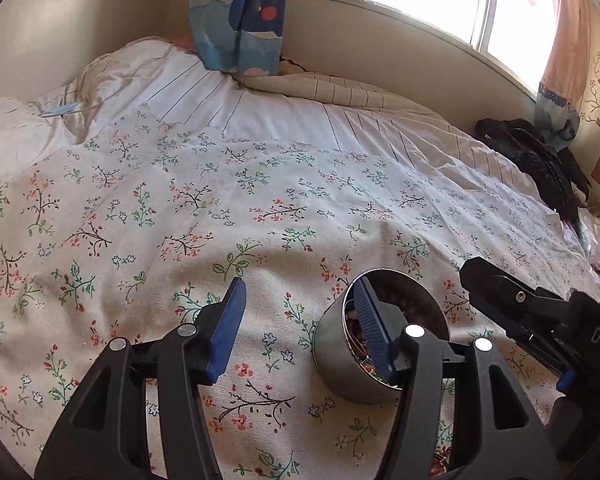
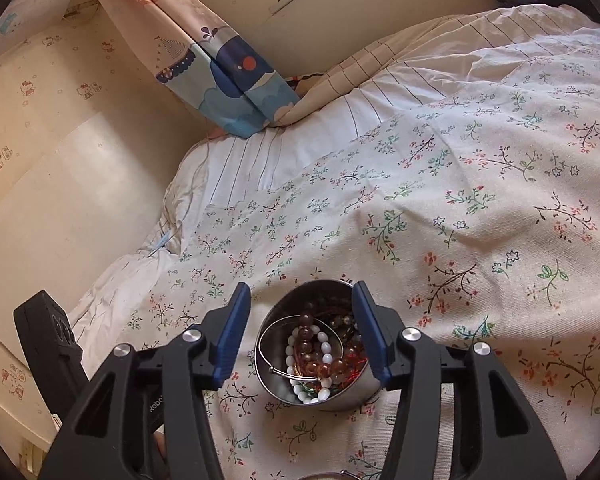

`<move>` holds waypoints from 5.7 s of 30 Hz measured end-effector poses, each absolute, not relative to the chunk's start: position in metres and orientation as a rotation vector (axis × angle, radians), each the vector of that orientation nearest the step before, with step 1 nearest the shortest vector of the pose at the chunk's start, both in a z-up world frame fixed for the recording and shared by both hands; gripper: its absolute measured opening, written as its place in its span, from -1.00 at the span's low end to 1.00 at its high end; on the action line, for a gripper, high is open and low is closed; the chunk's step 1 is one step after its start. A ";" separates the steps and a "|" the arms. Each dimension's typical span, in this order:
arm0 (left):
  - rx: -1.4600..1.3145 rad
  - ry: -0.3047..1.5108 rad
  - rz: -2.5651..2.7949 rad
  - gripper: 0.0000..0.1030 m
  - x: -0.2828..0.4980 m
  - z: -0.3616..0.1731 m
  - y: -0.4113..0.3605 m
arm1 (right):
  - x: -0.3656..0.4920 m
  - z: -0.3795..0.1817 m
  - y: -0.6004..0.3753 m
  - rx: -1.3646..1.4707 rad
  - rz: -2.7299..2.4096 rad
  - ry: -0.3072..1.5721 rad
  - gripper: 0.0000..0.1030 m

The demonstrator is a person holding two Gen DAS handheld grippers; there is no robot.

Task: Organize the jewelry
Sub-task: 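Open the left tool over the tin while the right tool releases the amber bracelet inside, then move both open tools back toward the red cord bracelet and silver bangle, then close the left tool on the silver bangle while the right tool grasps the red cord bracelet, then carry the bangle in the left tool and red cord bracelet in the right tool to the tin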

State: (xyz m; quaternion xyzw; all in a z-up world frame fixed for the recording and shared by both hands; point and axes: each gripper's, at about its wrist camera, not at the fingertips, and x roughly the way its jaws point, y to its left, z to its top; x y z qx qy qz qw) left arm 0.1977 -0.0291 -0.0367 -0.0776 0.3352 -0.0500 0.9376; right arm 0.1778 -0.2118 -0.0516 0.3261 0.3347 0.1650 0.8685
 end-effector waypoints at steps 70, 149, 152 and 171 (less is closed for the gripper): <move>0.074 0.877 -0.192 0.58 0.106 -0.057 -0.041 | 0.073 -0.096 -0.154 0.045 0.241 1.101 0.75; 0.213 0.975 -0.345 -0.94 0.087 -0.080 -0.064 | 0.083 -0.092 -0.200 0.282 0.176 1.060 -0.82; 0.173 0.961 -0.355 -0.94 0.087 -0.075 -0.060 | 0.078 -0.087 -0.215 0.400 0.189 1.025 -0.83; 0.144 0.819 -0.368 -0.94 0.077 -0.049 -0.059 | 0.059 -0.048 -0.220 0.374 0.181 0.832 -0.83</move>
